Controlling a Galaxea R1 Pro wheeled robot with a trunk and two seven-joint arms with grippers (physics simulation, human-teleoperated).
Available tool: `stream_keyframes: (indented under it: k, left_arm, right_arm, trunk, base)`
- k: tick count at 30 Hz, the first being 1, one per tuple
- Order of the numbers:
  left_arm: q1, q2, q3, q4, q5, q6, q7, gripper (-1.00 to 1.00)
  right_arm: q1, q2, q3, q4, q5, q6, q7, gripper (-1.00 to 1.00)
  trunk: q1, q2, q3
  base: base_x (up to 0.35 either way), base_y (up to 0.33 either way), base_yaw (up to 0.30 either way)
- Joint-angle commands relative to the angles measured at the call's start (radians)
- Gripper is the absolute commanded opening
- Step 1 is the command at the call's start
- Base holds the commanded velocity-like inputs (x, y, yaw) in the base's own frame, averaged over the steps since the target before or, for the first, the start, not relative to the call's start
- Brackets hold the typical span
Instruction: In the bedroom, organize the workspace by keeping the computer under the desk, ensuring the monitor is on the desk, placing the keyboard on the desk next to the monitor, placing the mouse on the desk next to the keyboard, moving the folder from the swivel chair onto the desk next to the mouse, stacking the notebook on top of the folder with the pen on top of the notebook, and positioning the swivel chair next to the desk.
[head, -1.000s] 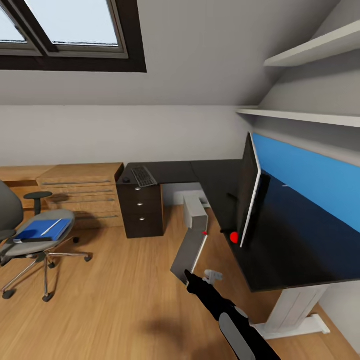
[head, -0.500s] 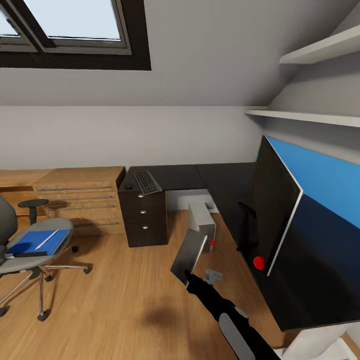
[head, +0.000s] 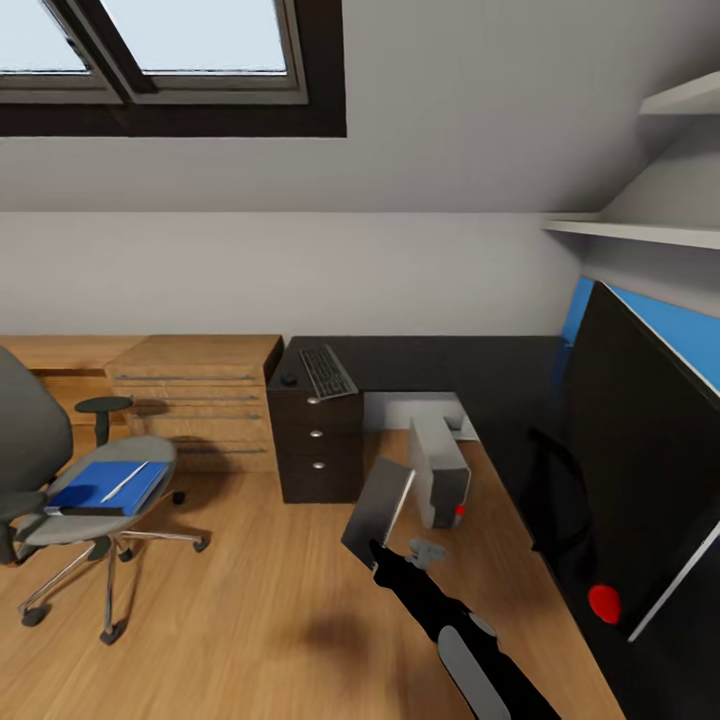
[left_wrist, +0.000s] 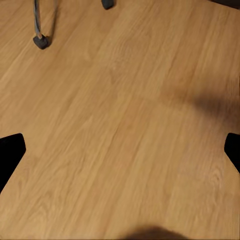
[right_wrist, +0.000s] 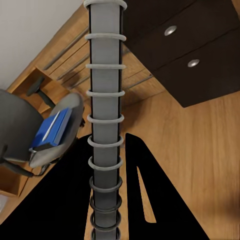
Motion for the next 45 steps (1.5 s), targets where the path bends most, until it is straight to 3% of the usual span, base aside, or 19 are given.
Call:
stream_keyframes:
  k: [1,28,30,32,38,39,40,43,44,45]
  left_arm:
    - [0.000,0.000,-0.001,-0.002,0.009,0.001,0.004,1.00]
    - [0.000,-0.001,-0.002,-0.001,0.009,0.001,0.005,1.00]
    - [0.000,0.000,-0.003,-0.001,0.009,0.001,0.005,1.00]
    - [0.000,0.000,-0.003,-0.001,0.009,0.001,0.006,1.00]
    - [0.000,0.000,-0.003,-0.001,0.010,0.001,0.007,1.00]
    - [0.000,-0.001,-0.003,-0.001,0.011,0.001,0.007,1.00]
    - [0.000,-0.001,-0.003,-0.001,0.011,0.001,0.007,1.00]
    - [0.000,-0.001,-0.003,-0.001,0.012,0.001,0.007,1.00]
    - [0.000,-0.001,-0.003,0.000,0.012,0.001,0.006,1.00]
    - [0.000,-0.001,-0.003,0.000,0.012,0.001,0.006,1.00]
  right_arm:
    - [-0.001,0.000,0.000,0.000,-0.013,0.004,0.007,-1.00]
    - [-0.001,-0.007,-0.007,-0.003,-0.014,0.003,0.011,-1.00]
    - [-0.001,-0.016,-0.009,-0.031,-0.016,0.003,0.012,-1.00]
    - [0.022,-0.065,-0.009,-0.115,-0.031,0.005,0.011,-1.00]
    - [0.042,-0.098,-0.023,-0.187,-0.110,0.006,0.010,-1.00]
    - [0.043,-0.098,-0.043,-0.193,-0.131,0.006,0.009,-1.00]
    - [0.043,-0.098,-0.104,-0.197,-0.160,0.007,0.007,-1.00]
    - [0.041,-0.093,-0.200,-0.198,-0.190,0.009,0.000,-1.00]
    - [0.020,-0.087,-0.279,-0.189,-0.213,0.013,-0.061,-1.00]
    - [0.011,-0.087,-0.288,-0.187,-0.221,0.014,-0.079,-1.00]
  trunk:
    - [0.001,0.000,-0.001]
    - [0.001,0.000,-0.001]
    - [0.001,0.000,-0.001]
    - [0.001,0.000,-0.001]
    - [0.001,0.000,-0.001]
    - [0.001,0.000,-0.001]
    - [0.001,0.000,-0.001]
    - [0.001,0.000,-0.001]
    - [0.001,0.000,-0.001]
    - [0.001,0.000,-0.001]
  base:
    - [0.310,0.017,0.070]
    - [0.324,0.043,0.008]
    - [0.200,0.008,0.000]
    - [0.054,0.002,0.000]
    - [0.018,0.001,0.000]
    - [0.004,0.000,0.000]
    - [0.002,0.000,0.000]
    - [0.001,0.000,0.000]
    - [0.000,0.000,0.000]
    - [0.000,0.000,0.000]
